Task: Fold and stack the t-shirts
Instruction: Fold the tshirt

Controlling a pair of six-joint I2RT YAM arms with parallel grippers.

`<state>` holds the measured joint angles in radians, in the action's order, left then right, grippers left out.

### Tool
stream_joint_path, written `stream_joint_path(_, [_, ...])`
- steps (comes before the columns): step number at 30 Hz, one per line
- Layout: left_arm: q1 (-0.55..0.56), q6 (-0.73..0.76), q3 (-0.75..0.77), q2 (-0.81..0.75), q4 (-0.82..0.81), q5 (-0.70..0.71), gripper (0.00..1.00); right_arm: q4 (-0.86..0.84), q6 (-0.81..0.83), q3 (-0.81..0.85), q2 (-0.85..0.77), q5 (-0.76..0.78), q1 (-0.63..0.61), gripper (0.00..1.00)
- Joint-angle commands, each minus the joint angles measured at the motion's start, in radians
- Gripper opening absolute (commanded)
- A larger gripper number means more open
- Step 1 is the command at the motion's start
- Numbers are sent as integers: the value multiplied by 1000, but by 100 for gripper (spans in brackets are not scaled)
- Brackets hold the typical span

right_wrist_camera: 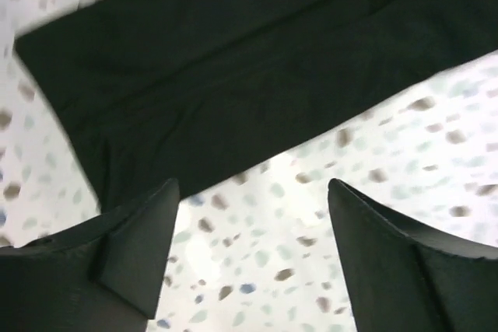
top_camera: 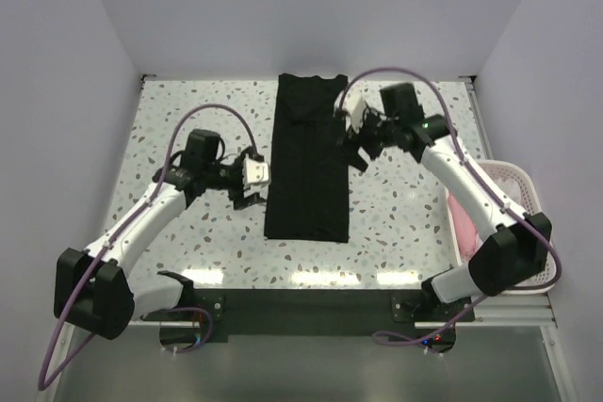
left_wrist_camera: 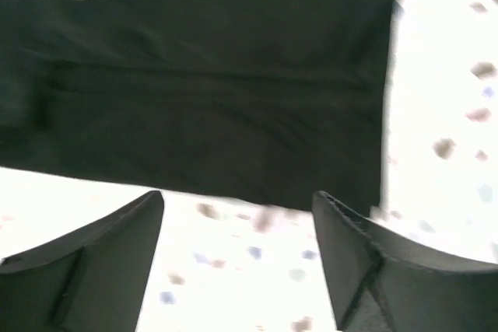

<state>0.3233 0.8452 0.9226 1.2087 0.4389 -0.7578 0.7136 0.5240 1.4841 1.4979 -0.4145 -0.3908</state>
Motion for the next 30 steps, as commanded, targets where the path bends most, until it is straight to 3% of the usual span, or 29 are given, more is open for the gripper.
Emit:
stream_joint_path(1, [11, 242, -179, -41, 140, -95, 77, 31, 158, -312, -117, -24, -69, 79])
stream_joint_path(5, [101, 278, -310, -75, 63, -19, 69, -54, 202, -484, -180, 39, -218, 65])
stream_joint_path(12, [207, 253, -413, -3, -150, 75, 64, -172, 266, -623, -156, 89, -309, 54])
stream_joint_path(26, [226, 209, -387, 190, -270, 121, 57, -302, 303, -722, -18, 129, -364, 49])
stream_joint_path(30, [232, 209, -366, 230, -259, 135, 50, -322, 315, -734, 31, 151, -364, 49])
